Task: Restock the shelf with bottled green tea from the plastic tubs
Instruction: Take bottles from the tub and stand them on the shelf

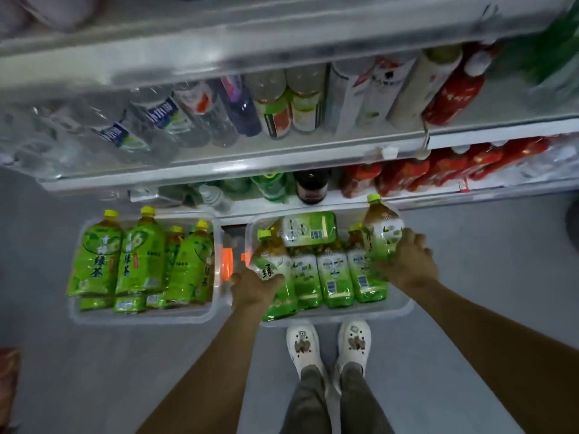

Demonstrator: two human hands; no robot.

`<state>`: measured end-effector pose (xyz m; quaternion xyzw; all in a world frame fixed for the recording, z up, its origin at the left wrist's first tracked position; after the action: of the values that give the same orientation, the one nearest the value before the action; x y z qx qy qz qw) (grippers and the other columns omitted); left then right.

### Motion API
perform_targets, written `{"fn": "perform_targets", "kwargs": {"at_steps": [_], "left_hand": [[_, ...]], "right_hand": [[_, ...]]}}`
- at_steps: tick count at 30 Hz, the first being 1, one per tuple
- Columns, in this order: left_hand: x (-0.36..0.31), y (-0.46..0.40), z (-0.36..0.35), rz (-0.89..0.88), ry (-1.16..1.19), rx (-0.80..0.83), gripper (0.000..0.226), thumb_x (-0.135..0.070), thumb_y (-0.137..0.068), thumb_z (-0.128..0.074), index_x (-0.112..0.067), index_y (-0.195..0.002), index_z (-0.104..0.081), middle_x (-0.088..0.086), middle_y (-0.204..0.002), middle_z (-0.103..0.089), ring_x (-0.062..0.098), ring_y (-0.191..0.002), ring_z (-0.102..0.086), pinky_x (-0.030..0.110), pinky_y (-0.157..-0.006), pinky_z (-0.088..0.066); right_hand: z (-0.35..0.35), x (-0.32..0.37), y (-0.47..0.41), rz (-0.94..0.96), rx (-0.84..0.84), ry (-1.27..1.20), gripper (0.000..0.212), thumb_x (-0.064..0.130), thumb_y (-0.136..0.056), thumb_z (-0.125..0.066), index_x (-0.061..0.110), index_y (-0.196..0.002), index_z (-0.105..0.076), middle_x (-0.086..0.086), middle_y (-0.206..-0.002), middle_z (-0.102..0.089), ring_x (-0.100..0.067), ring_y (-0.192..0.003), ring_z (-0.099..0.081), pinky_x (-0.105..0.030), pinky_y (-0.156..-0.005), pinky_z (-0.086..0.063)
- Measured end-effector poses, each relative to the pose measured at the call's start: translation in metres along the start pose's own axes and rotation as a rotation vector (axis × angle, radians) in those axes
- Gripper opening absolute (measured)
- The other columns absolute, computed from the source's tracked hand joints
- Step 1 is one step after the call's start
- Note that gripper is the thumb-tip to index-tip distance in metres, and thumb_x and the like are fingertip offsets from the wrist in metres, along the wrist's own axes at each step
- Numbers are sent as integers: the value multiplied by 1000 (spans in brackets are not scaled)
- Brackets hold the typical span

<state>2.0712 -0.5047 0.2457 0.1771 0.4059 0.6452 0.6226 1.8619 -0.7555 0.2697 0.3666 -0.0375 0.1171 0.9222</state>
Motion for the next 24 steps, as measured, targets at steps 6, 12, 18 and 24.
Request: {"fn": "perform_targets", "kwargs": {"at_steps": [6,12,18,24], "left_hand": [[6,-23,-34,131,20,-119,105,-50,-86,-73,3,-155,-13,24,-160,-23,38,-148,-24,47,-115,-28],[21,-25,-44,176,92,-182,87,-46,-81,-79,-3,-145,-39,25,-149,-35,42,-138,-34,47,-110,-34],[35,-36,-59,235,506,-96,89,-25,-71,-91,-5,-140,-38,16,-140,-54,34,-125,-54,35,-106,-43],[31,-30,-69,315,529,81,98,-36,-62,-93,-1,-135,-39,9,-137,-53,30,-124,-53,29,-67,-58]], "right_hand": [[-16,-16,-44,-50,-55,-88,95,46,-79,-76,2,-144,-23,-21,-142,-36,-39,-133,-35,-50,-100,-40],[-26,-17,-57,-72,-198,22,103,63,-65,-80,-1,-132,-35,-22,-129,-41,-39,-121,-39,-48,-91,-45],[-36,-13,-60,-117,-274,-19,90,48,-67,-84,-3,-124,-37,-22,-124,-47,-41,-112,-50,-47,-90,-44],[-46,-10,-63,-102,-192,-98,88,37,-69,-85,-2,-128,-32,-20,-130,-45,-40,-121,-47,-50,-96,-42]]}}
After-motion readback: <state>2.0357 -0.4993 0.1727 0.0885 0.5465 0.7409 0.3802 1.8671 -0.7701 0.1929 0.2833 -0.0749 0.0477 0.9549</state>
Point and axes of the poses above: each hand's wrist, its own y-axis away from the middle knuckle, its own z-axis out of the back of the hand, x = y × z, the point moved 8 cm from there along -y, towards the middle knuckle
